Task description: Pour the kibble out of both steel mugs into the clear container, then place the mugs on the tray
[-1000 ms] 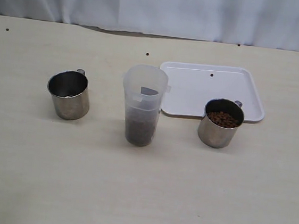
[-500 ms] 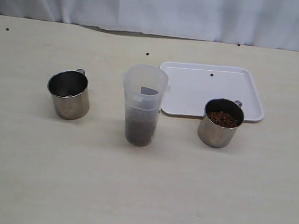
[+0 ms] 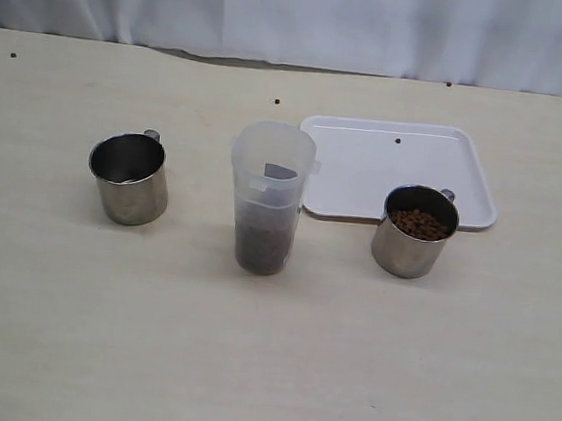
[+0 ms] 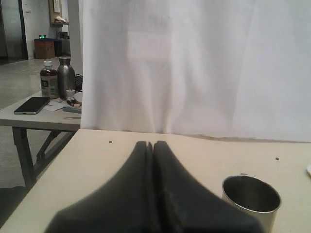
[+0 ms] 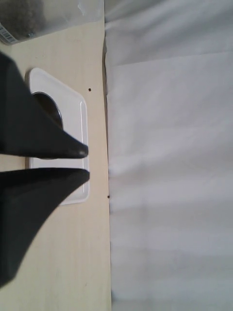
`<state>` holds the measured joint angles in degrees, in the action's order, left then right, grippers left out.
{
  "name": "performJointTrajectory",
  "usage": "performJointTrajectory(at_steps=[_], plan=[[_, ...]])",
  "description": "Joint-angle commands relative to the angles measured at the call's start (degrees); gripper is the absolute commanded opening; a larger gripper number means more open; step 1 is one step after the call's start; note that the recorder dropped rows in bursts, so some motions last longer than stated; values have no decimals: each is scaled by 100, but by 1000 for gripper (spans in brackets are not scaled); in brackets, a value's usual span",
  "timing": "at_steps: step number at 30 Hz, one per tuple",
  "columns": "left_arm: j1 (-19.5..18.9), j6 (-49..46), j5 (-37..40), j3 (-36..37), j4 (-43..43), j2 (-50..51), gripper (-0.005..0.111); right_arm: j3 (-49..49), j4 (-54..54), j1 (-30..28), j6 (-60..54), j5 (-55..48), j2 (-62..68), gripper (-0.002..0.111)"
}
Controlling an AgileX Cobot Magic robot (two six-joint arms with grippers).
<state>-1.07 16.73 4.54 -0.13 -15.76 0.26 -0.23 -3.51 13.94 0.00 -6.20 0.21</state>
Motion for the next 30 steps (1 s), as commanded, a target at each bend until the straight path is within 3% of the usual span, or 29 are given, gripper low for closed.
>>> performJointTrajectory(at_steps=[1,30], plan=[[43,16,31,13,38,-26,0,23,-15,24,0,33,-21,5],[43,7,42,13,38,-26,0,23,269,24,-256,45,-21,5]])
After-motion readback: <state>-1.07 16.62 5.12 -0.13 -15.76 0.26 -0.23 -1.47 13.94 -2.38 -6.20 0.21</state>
